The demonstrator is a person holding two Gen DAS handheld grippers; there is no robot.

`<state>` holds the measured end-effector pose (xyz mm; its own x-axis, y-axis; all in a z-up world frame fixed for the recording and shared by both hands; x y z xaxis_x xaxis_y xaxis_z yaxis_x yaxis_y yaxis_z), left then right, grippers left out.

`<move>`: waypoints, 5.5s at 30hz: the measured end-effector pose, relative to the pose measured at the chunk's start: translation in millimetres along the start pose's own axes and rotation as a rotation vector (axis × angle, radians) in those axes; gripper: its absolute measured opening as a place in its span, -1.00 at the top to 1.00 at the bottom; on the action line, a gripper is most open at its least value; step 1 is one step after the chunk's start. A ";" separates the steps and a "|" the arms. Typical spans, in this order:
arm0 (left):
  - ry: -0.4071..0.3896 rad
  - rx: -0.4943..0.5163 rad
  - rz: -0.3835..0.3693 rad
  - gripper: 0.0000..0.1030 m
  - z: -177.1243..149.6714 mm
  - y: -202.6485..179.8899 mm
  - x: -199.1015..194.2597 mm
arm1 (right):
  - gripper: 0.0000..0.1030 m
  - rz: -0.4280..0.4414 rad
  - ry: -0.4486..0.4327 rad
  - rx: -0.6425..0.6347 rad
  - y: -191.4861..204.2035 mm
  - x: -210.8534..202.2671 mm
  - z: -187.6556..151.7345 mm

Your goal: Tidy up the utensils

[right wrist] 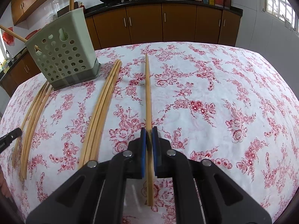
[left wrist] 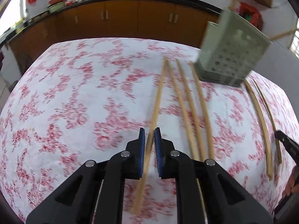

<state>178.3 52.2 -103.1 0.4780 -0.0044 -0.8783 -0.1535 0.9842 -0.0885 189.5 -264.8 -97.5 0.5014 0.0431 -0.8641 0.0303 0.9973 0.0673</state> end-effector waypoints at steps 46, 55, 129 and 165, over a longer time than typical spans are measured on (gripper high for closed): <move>-0.029 0.172 0.034 0.30 -9.5 -7.7 -4.0 | 0.82 -0.002 -0.010 -0.003 0.7 -0.9 -0.8; -0.030 0.198 0.021 0.57 -21.2 -2.5 -10.6 | 0.82 0.007 -0.009 0.003 -0.3 -4.5 -8.9; -0.261 0.092 -0.098 0.86 8.3 16.2 -122.4 | 0.85 0.109 -0.359 0.059 -14.7 -126.1 16.2; -0.479 0.128 -0.293 0.86 55.0 -24.1 -234.0 | 0.85 0.326 -0.449 -0.037 2.6 -228.8 64.4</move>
<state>117.7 39.3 130.4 0.8278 -0.2289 -0.5122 0.1360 0.9676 -0.2126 130.6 -275.9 132.5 0.7994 0.3283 -0.5032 -0.2144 0.9383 0.2715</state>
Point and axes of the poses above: each gripper's, at about its wrist camera, not at the fingertips, and x roughly the way its jaws point, y to its left, z to its top, the point moved 1 cm from there along x, roughly the way its jaws point, and after that the axes turned 9 degrees about y, right-handed, at the moved point
